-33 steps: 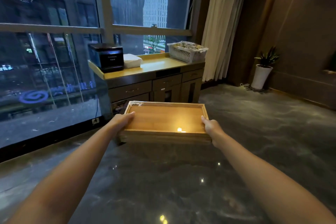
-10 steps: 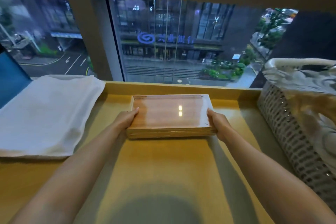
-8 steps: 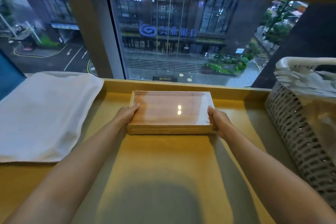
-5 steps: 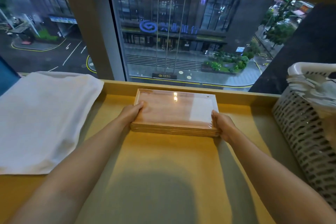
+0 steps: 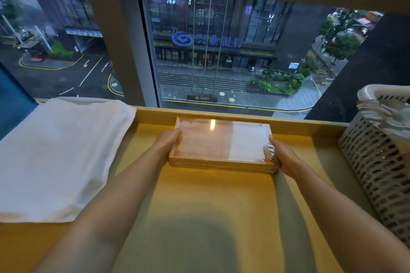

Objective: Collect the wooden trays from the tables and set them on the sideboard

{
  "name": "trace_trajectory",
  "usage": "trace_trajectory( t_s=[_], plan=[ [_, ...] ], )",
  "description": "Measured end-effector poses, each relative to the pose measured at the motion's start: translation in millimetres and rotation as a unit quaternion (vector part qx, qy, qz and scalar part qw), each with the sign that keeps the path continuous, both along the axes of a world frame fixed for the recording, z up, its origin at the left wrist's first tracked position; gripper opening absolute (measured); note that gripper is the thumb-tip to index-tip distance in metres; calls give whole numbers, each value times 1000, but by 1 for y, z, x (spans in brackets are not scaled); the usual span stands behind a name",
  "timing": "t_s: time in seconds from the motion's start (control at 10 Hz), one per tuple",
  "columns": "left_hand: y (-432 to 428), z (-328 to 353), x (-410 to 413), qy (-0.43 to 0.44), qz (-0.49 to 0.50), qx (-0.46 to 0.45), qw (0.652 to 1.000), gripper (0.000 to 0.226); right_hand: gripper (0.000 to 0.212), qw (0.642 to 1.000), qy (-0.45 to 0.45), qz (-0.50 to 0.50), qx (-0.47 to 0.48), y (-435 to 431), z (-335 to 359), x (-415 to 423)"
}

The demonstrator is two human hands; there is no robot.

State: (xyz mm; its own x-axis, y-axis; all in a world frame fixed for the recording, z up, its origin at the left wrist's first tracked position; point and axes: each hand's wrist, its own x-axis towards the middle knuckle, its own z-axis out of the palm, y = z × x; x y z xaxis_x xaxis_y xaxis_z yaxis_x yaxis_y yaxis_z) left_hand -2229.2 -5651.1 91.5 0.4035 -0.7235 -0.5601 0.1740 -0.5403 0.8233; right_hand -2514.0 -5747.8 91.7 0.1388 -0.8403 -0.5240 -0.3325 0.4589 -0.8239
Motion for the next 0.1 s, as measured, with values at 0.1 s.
trace_trajectory(
  t_s=[0.1],
  plan=[
    [2,17,5,-182,42,7,982,53,61,996,41,22,-80,10,16,-2]
  ],
)
